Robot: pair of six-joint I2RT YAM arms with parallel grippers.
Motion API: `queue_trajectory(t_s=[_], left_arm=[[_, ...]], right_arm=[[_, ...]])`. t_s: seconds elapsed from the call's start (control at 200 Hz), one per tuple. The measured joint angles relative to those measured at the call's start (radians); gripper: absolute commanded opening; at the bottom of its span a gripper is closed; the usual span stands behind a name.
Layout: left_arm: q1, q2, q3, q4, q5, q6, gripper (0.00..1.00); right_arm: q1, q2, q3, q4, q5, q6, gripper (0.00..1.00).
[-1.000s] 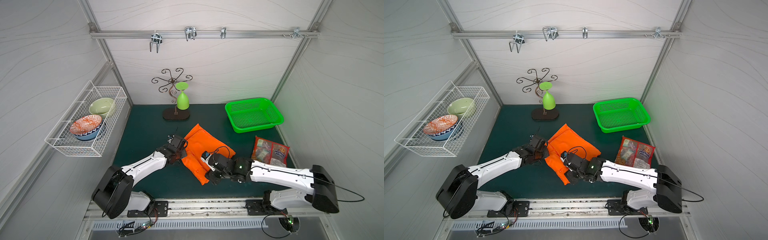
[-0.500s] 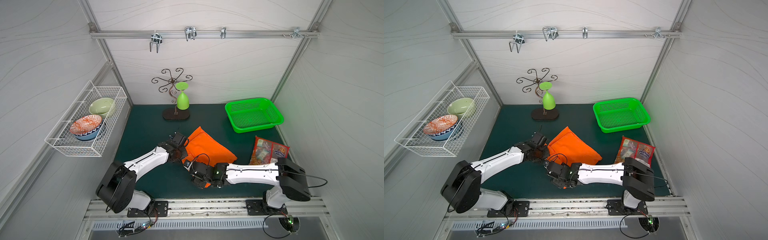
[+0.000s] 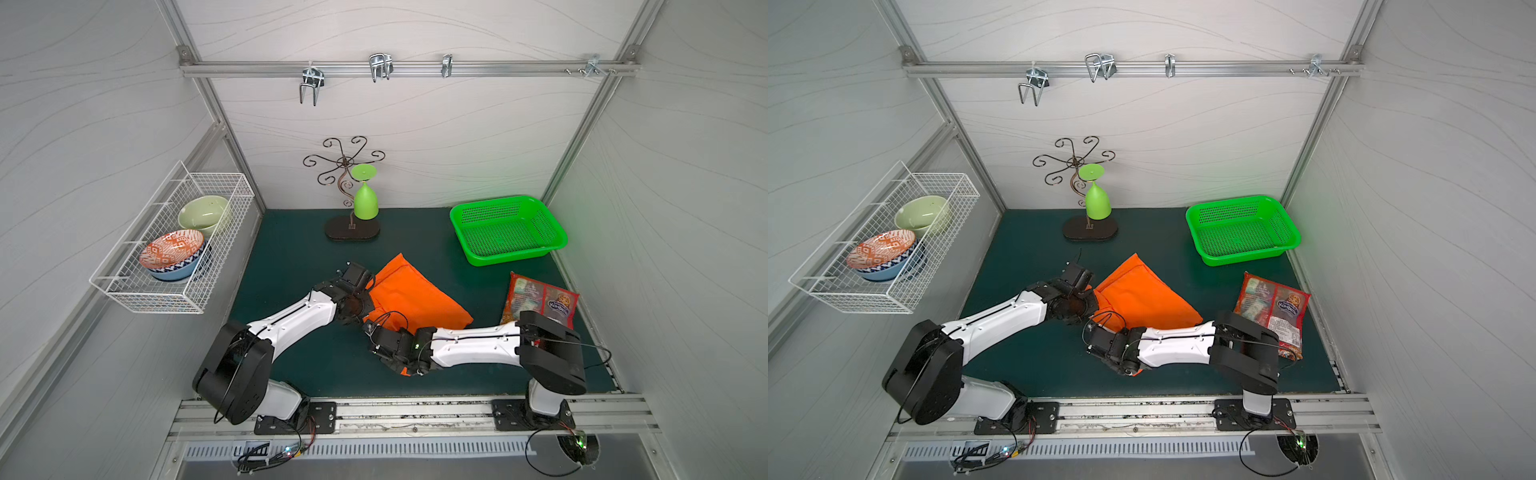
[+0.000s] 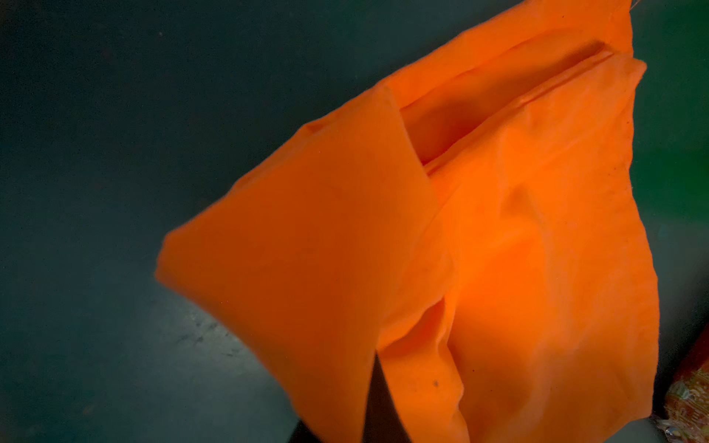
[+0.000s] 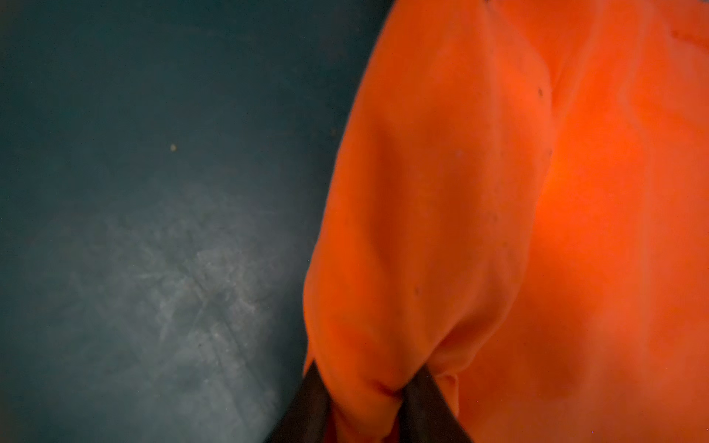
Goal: Roll up the shorts
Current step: Roll the shorts at the center of the board.
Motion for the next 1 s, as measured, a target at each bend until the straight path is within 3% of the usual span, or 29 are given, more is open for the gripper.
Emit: queue_trajectory(t_s=[0.145, 0.225, 0.56, 0.775, 1.001], left_arm=[[0.026, 0.004, 0.015, -0.023, 0.020, 0.004, 0.44], [0.040, -0.003, 0.019, -0.031, 0.019, -0.004, 0.60], [0.089, -0.227, -0.018, -0.012, 0.018, 0.025, 0.66], [0.085, -0.314, -0.251, 0.190, 0.089, 0.002, 0.74], [0.050, -0.308, -0.429, 0.442, 0.084, -0.048, 0.77]], right_arm=[[-0.074, -0.051, -0.081, 0.092, -0.152, 0.021, 0.13], [-0.122, -0.084, -0.125, 0.137, -0.251, 0.031, 0.13], [-0.336, -0.119, -0.275, 0.362, -0.703, 0.169, 0.12], [-0.445, -0.024, -0.319, 0.537, -0.959, 0.320, 0.12], [-0.478, 0.044, -0.325, 0.655, -1.073, 0.403, 0.12]])
